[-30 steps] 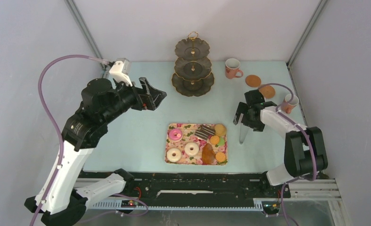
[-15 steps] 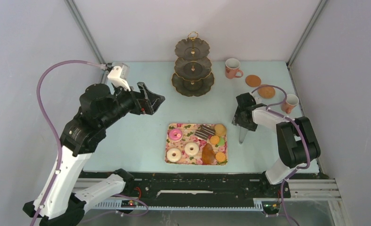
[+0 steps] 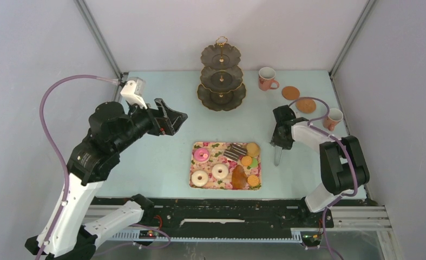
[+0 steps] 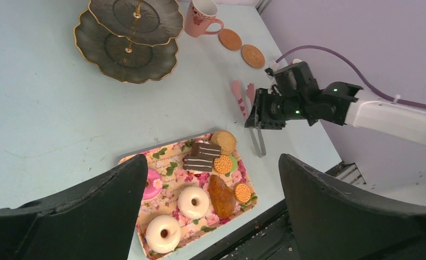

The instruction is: Serve the afternoon tea

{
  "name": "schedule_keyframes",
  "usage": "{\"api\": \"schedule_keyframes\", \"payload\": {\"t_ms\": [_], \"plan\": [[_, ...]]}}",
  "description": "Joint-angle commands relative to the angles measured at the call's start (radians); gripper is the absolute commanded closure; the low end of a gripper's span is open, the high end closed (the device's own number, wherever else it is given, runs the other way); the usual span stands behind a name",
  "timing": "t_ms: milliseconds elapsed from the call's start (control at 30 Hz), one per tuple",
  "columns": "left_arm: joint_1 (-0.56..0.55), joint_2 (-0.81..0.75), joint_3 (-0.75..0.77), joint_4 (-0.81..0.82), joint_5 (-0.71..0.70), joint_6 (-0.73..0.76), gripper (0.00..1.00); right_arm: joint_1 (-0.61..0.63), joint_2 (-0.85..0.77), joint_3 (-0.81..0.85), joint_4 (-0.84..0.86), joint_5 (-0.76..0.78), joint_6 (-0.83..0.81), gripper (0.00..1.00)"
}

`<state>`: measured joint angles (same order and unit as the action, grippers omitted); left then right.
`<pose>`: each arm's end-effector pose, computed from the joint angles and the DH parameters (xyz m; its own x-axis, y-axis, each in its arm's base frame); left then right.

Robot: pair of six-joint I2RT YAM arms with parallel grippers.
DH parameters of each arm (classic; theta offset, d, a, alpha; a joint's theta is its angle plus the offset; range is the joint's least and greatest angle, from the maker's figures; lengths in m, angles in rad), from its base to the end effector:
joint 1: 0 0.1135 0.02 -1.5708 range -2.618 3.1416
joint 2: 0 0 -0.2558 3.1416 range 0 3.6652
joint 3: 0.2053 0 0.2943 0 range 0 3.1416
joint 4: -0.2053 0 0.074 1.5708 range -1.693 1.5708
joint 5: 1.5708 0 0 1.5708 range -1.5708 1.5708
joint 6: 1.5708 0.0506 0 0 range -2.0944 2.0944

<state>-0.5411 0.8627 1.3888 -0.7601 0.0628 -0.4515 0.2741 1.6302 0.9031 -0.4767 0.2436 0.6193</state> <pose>0.1644 -0.1025 0.4755 -0.4260 -0.2521 -0.8689 0.4229 0.7935 -0.4375 0.3253 0.0788 0.1072 -0.8358 0.3502 -0.4229 0.3755 0.9265 0.0250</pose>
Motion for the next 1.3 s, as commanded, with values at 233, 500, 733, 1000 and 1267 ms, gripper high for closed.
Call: {"api": "schedule_keyframes", "payload": {"t_ms": [233, 500, 733, 1000, 1267], "plan": [[-0.003, 0.030, 0.042, 0.039, 0.004, -0.029, 0.02, -0.189, -0.218, 0.193, -0.413, -0.546, -0.219, 0.57], [-0.003, 0.150, 0.063, 0.042, 0.084, -0.169, 0.02, -0.261, -0.286, 0.230, -0.508, -0.776, -0.282, 0.58], [-0.044, 0.273, -0.134, 0.323, 0.253, -0.557, 0.05, -0.122, -0.354, 0.272, -0.460, -0.790, -0.180, 0.58], [-0.246, 0.425, -0.183, 0.466, 0.104, -0.788, 0.08, 0.071, -0.415, 0.273, -0.396, -0.764, -0.041, 0.58], [-0.309, 0.469, -0.296, 0.566, 0.069, -0.955, 0.15, 0.132, -0.455, 0.273, -0.396, -0.745, -0.012, 0.59]]}}
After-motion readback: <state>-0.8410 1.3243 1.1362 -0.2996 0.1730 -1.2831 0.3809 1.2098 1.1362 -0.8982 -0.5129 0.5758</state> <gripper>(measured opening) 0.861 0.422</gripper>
